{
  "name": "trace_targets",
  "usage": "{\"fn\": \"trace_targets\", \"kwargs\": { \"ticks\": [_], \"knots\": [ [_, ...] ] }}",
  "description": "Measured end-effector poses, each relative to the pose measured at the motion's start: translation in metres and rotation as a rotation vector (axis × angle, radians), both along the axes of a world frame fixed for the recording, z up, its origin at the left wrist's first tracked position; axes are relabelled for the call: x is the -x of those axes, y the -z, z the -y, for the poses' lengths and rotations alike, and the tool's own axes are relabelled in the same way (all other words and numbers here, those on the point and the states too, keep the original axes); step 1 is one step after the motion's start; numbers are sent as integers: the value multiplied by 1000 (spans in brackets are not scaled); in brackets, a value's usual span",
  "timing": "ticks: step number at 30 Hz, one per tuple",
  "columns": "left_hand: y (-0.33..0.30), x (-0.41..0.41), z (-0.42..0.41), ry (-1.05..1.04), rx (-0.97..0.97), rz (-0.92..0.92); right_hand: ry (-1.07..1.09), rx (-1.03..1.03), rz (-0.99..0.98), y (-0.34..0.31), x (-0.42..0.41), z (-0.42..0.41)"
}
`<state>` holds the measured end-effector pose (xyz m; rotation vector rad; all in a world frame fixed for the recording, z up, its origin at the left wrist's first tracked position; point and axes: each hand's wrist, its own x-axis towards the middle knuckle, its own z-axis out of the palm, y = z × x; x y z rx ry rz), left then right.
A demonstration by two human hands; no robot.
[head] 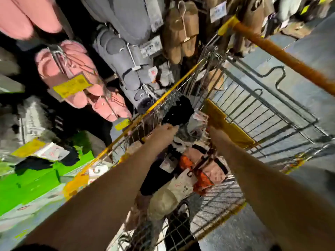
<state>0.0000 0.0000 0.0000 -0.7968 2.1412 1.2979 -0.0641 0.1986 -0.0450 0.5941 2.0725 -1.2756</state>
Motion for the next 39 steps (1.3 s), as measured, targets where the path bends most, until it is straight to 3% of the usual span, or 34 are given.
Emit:
{"fn": "trace_targets", "kwargs": {
  "ticks": [2, 5, 12, 15, 20, 26, 30, 33, 35, 36, 39],
  "knots": [
    [6, 16, -10, -2, -27, 57, 132, 123, 121, 15, 13, 4],
    [12, 26, -25, 21, -34, 113, 132, 263, 225, 32, 27, 11],
    [39, 27, -41, -57, -55, 24, 156, 417, 297, 102, 38, 13],
    [49, 19, -45, -106, -89, 25, 213, 415, 339, 45, 16, 19],
    [61, 11, -57, -155, -98, 19, 344, 446, 352, 60, 4, -4],
    [70, 11, -66, -95, -240, 171, 350, 445, 425, 77, 4, -23],
    [84, 20, -76, -4, -150, 102, 325, 473, 437, 79, 5, -30],
    [91, 20, -84, 44, 117, -4, 304, 500, 453, 76, 7, -35],
    [90, 20, -86, -14, 276, -53, 300, 468, 444, 71, 10, -38],
    [90, 20, -84, -94, 256, -58, 292, 466, 451, 68, 12, -39],
    [92, 27, -74, -318, -12, -22, 250, 454, 466, 66, 17, -42]
  ]
}}
